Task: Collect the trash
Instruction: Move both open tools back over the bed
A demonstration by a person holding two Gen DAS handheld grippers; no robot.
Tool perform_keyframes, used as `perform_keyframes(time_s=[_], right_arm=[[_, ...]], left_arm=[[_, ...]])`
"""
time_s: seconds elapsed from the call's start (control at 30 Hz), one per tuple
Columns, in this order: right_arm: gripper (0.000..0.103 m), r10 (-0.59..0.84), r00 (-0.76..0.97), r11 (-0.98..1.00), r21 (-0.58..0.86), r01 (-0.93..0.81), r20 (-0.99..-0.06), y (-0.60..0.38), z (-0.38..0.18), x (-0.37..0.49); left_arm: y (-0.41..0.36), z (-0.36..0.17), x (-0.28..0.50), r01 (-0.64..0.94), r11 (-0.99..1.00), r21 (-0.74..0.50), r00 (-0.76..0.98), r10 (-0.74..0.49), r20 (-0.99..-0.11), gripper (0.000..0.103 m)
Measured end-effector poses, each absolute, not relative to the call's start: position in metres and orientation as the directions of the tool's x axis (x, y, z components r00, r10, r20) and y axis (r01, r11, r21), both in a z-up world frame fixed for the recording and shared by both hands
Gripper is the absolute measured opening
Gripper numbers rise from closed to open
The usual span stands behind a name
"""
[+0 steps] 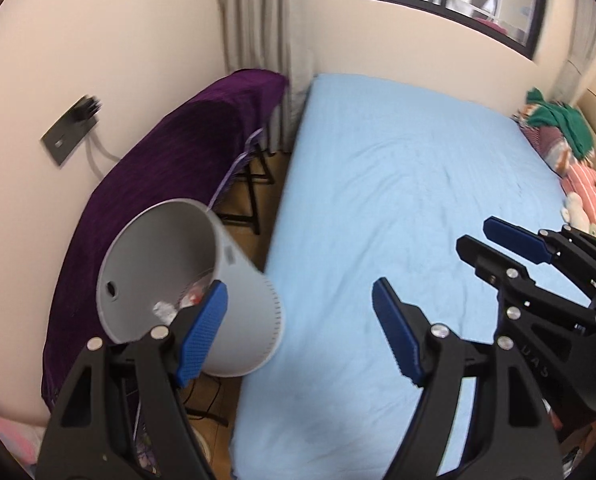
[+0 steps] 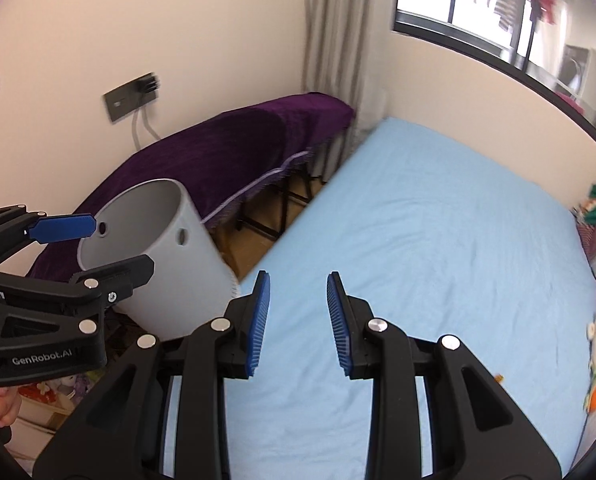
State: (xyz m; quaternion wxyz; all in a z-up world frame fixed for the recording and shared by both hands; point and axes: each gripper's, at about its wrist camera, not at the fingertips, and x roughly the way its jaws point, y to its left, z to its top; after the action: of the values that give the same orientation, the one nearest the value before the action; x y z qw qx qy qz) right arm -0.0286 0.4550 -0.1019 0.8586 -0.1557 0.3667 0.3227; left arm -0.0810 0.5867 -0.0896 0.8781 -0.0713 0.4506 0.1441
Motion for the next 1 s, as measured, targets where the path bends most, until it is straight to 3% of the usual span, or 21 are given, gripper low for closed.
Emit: perform_keyframes(time_s=[0.4,0.63,1.0], right_arm=[[0.028,0.317,0.626,0.871,-0.042,-0.489,-0.712,0.264,-0.085,0.008],[0.028,0.256,0.642,0.902,-0.061,-0.428,-0.723,0.144,-0.089,0.034],[0.028,0.152,0.606,0.951,-0.052,-0.305,-0.781,0.033,-0.161,0.084]], left_arm=[[0.407,-0.083,-0.008,-0.101,0.995,-0.003,0.600,0.059,-0.798,0.075],[0.295,-0.107,0.032,-0.048,0.998,-0.033,0.588,0.001,-0.809,0.075],[0.198,-0.177,0.096,0.076,0.997,-0.020,0.508,-0.056,-0.859,0.075]])
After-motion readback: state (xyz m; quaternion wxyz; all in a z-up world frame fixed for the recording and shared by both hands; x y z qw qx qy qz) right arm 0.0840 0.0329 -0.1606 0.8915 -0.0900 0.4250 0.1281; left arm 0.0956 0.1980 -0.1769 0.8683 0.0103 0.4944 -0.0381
